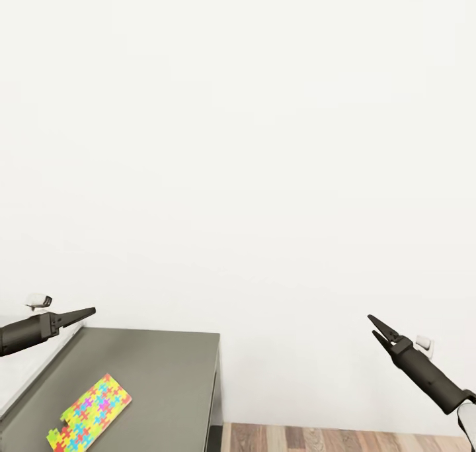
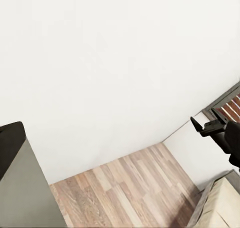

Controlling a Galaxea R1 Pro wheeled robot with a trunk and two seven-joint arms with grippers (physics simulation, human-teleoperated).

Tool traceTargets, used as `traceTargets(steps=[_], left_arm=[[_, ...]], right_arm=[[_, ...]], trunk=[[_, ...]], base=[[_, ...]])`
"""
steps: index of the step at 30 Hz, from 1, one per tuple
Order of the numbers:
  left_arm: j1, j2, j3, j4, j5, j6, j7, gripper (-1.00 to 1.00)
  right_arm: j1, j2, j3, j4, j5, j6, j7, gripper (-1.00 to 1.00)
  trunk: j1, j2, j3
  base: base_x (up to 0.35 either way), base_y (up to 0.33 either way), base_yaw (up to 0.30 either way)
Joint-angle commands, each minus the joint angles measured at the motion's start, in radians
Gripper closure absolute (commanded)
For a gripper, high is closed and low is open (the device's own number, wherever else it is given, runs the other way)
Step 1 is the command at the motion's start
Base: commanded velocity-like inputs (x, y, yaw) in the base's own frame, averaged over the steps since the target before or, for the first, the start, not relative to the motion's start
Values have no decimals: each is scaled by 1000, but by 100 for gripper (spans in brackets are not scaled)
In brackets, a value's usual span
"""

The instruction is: Put all the toys in the child's room - the three board games (two on the bed and one on the table), the two jigsaw puzzles on the table, and the tennis ball on the table - inside the toy box on the table in the child's room.

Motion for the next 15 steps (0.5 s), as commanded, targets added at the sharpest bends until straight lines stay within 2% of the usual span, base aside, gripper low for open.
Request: traceTargets(steps=[1,8,15], left_arm=[[0,0,0,1,-1,11,-4,-100],[0,-2,2,1,-1,10,-4,-100],[0,-2,2,1,-1,10,-4,-100]], right_arm=[[0,-1,3,0,-6,7,1,-100],[-1,-1,9,0,-6,8,2,-100],[-1,-2,9,1,-7,8,3,-100]], trunk=[[1,-1,0],[1,-1,0],[1,-1,0]], base=[[200,151,149],[192,53,215],[117,158,56]])
